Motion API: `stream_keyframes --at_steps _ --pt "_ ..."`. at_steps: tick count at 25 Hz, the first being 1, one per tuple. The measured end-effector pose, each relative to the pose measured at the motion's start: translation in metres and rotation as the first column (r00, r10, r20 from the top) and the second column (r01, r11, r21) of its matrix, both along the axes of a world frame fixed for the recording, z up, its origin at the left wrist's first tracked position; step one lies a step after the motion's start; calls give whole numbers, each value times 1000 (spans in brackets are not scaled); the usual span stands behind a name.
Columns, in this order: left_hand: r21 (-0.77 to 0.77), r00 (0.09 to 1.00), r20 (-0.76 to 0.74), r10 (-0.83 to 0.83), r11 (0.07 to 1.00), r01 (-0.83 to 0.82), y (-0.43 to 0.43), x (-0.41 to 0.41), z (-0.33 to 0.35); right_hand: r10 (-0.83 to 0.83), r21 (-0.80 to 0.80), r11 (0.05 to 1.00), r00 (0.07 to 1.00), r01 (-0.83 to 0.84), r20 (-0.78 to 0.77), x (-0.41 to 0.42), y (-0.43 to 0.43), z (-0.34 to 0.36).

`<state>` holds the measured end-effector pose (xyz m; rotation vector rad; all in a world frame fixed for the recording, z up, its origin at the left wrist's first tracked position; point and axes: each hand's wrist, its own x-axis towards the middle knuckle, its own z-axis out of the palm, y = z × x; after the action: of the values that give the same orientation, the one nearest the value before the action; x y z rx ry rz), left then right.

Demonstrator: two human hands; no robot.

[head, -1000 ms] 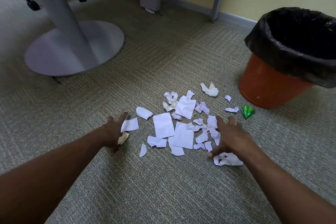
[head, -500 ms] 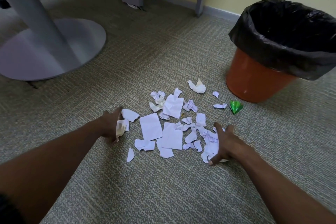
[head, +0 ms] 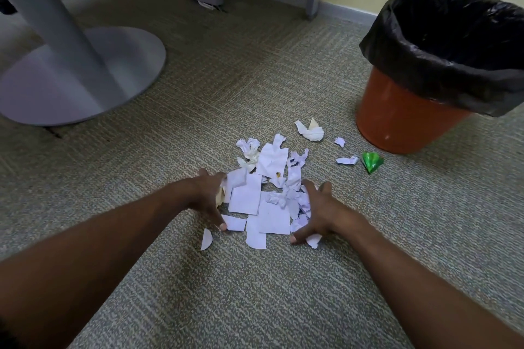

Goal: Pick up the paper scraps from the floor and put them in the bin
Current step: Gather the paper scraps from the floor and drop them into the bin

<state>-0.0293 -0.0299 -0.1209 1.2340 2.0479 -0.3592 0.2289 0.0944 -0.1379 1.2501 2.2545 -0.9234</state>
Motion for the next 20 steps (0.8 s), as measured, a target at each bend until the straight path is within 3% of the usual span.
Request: stream_keyframes --at_steps 7,20 --pt "177 996 94 1 984 -18 3 50 -12 -21 57 998 997 26 -80 -29 -22 -10" --pt "430 951 299 85 877 -213 3 91 -25 -65 -113 993 926 25 -371 -25 -24 -11"
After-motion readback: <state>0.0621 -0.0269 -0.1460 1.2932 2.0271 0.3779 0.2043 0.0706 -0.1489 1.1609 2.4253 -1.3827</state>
